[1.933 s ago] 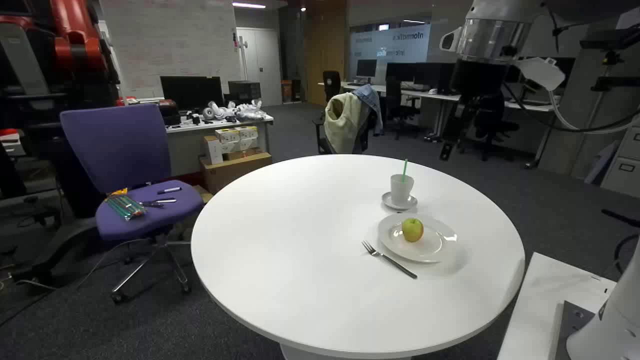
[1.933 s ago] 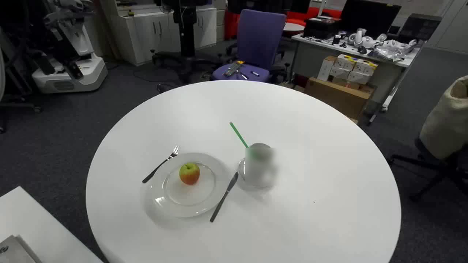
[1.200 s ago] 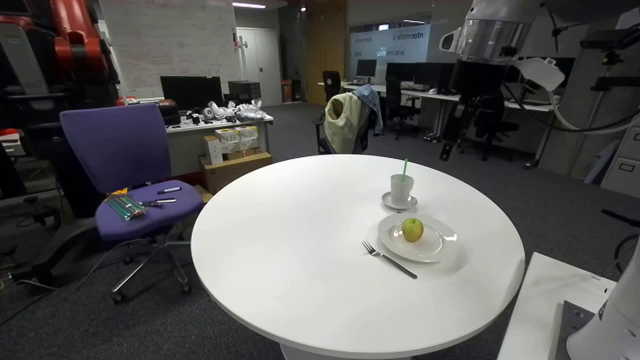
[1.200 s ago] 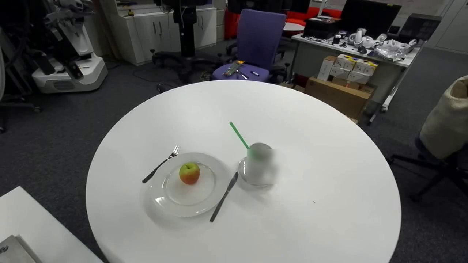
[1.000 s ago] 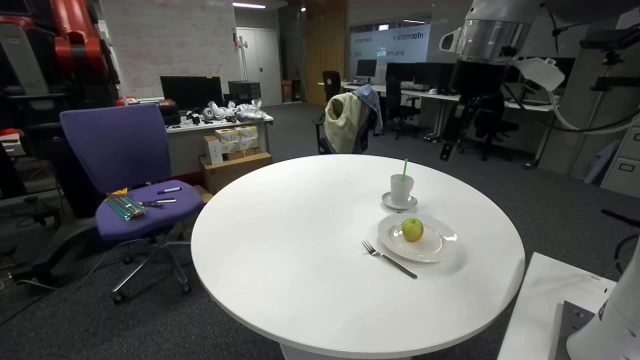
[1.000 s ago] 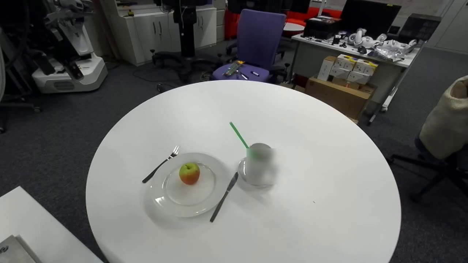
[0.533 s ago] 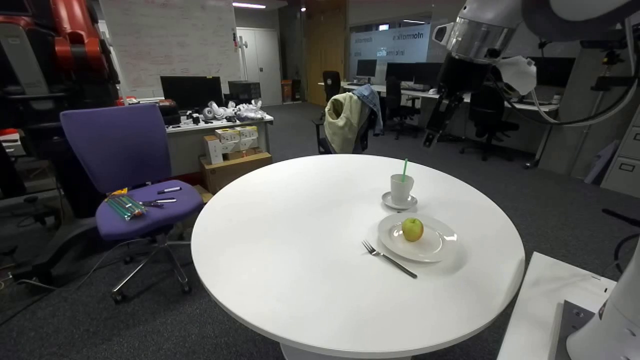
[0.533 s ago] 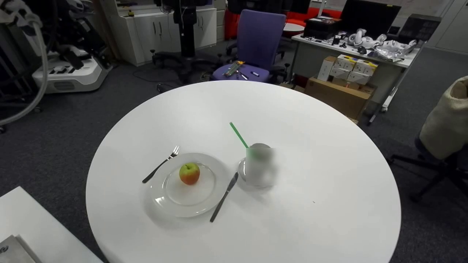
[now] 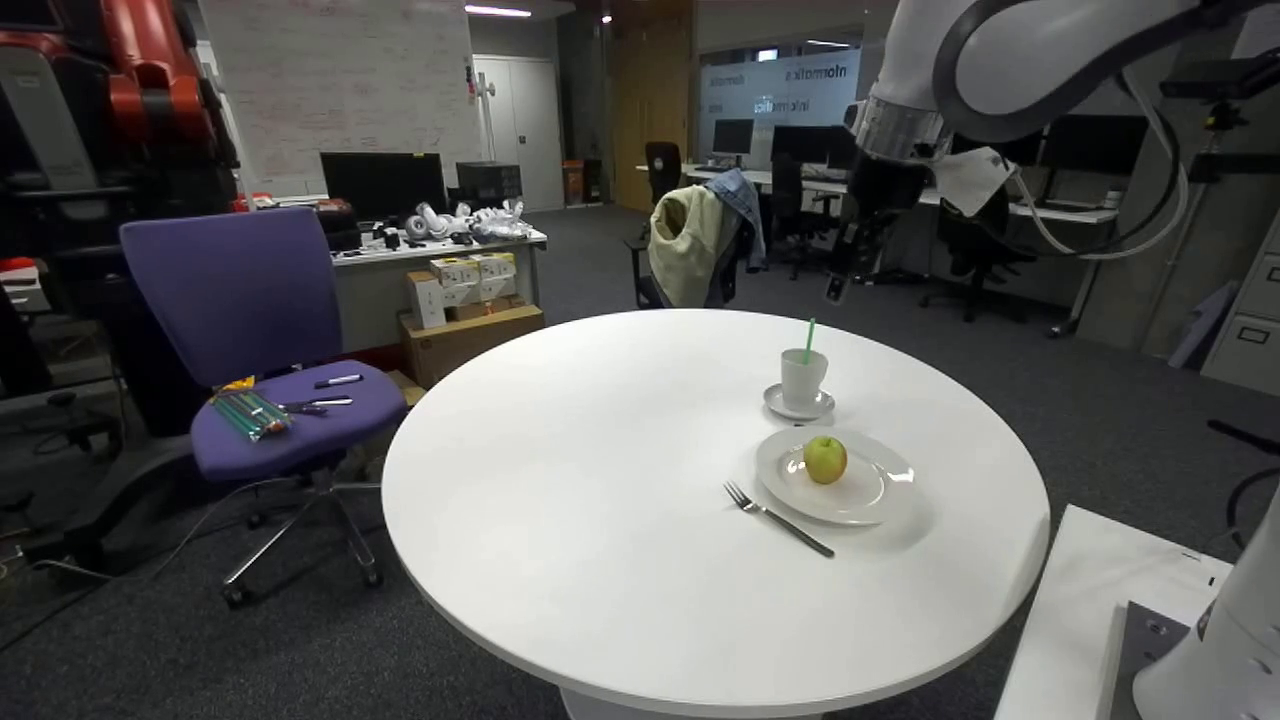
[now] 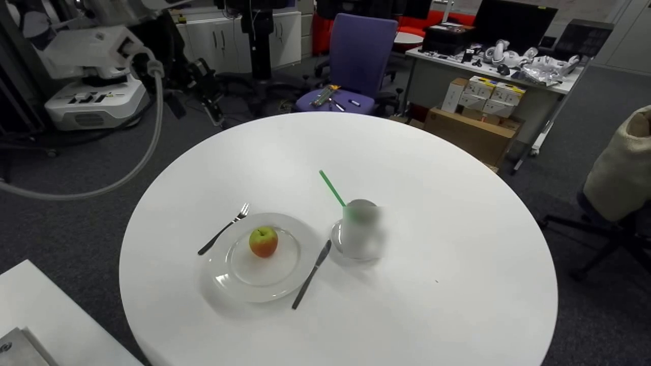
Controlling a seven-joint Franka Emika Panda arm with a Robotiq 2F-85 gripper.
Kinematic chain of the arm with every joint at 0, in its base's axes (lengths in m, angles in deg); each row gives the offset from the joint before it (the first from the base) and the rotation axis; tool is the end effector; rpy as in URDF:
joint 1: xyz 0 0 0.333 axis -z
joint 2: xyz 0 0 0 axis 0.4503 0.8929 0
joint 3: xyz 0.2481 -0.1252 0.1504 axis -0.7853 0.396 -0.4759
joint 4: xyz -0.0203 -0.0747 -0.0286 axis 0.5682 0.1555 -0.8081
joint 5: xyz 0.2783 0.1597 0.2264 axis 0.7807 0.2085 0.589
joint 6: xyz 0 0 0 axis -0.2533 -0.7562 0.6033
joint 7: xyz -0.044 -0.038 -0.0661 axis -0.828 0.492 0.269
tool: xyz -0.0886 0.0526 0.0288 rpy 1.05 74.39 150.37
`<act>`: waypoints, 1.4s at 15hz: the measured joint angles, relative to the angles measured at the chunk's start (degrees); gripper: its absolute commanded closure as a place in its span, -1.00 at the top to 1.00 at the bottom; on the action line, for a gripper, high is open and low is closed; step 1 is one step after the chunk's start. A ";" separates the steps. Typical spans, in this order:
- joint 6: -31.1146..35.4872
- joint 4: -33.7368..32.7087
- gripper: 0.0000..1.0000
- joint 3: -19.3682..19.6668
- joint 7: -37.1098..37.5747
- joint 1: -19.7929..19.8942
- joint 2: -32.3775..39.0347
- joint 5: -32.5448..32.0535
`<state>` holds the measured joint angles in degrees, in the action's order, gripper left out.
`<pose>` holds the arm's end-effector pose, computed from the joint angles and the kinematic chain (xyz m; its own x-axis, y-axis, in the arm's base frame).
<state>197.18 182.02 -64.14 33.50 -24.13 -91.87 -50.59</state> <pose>0.4025 -0.0418 0.4713 0.9695 0.0995 0.2241 0.0691 -0.9878 0.1394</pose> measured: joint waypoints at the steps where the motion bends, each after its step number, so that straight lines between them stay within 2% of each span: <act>1: 0.00 -0.90 1.00 0.48 0.00 0.69 2.06 -0.01; 6: 0.00 -3.37 1.00 1.08 0.44 2.59 9.39 -0.06; 16: 0.00 -3.56 1.00 1.07 0.08 2.58 9.96 -0.06; 21: 0.12 -3.46 1.00 1.08 -0.58 2.58 14.06 -0.28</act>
<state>197.30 178.57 -63.06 32.92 -21.54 -77.80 -50.87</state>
